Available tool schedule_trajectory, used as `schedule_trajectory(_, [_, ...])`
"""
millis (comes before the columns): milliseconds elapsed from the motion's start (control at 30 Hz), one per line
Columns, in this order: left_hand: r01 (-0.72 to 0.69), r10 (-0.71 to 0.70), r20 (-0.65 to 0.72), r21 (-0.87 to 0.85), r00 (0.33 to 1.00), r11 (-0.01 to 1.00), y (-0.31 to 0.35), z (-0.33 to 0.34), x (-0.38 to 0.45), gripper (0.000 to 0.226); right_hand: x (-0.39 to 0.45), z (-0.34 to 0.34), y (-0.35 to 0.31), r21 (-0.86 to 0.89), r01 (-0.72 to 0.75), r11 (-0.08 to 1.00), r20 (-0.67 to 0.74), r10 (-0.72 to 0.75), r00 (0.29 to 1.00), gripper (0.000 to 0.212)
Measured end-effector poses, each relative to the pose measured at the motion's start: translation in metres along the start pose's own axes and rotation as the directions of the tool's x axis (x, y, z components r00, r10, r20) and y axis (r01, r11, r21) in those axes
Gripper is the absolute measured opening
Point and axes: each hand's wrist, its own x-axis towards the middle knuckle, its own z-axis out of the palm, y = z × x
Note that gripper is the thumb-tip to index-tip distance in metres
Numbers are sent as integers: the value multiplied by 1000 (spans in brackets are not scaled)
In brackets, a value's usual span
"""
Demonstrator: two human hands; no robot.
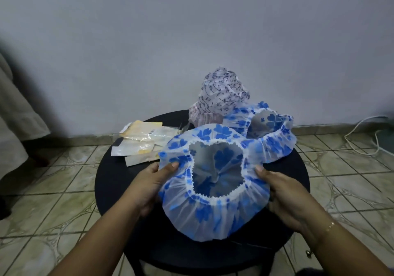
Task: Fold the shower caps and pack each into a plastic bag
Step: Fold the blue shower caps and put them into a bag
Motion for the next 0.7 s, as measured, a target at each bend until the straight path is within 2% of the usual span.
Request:
schedule_trajectory(67, [20, -19, -13, 100, 1000, 995, -2, -4, -2, 42, -1, -7, 2, -33, -50, 998, -9, 50, 999, 38])
schedule_trajectory(133, [5, 32, -102, 343, 994, 939, -1, -13, -2, 27, 1, -18, 1, -63, -40, 997, -85, 34, 996, 28])
schedule_trajectory(200, [43, 110, -201, 629, 973, 777, 2, -26, 2, 16, 3, -30, -3, -203, -45, 978, -209, 1, 978, 13])
schedule_trajectory(233, [87, 106, -222, 711, 969, 697, 4, -32, 4, 18, 4, -36, -4, -282, -63, 957, -253, -11, 967, 10])
schedule_trajectory(333, [168, 4, -202, 826, 979, 537, 4, -35, 5, 24, 6, -44, -3, -376, -77, 923, -287, -37, 957, 11])
schedule_trajectory(367, [132, 11, -159, 856, 987, 500, 3, -34, 4, 27, 7, -45, -2, -378, -61, 924, -274, -49, 960, 11])
schedule_trajectory(400, [61, 38, -89, 878, 995, 474, 2, -33, 3, 40, 7, -44, -1, -356, -38, 934, -252, -57, 966, 11])
schedule_trajectory(467, [-113, 87, 80, 867, 993, 485, 2, -28, 1, 88, 6, -38, -2, -192, 16, 981, -161, -48, 986, 17])
schedule_trajectory(533, [-220, 114, 189, 830, 975, 512, 6, -20, -6, 109, 1, -32, -6, 12, 60, 998, -54, -59, 997, 25])
schedule_trajectory(600, [-260, 126, 233, 740, 964, 620, 7, -14, -8, 97, -4, -28, -10, 97, 92, 991, -22, -90, 996, 37])
schedule_trajectory(633, [-250, 137, 219, 661, 966, 707, 6, -11, -8, 85, -5, -27, -9, 55, 106, 993, -44, -104, 994, 43])
schedule_trajectory(667, [-235, 154, 184, 598, 971, 766, 4, -11, -7, 71, -7, -25, -9, -86, 99, 991, -84, -106, 991, 50])
schedule_trajectory(700, [-227, 180, 138, 583, 974, 780, 2, -11, -6, 58, -7, -25, -7, -294, 66, 953, -141, -112, 984, 59])
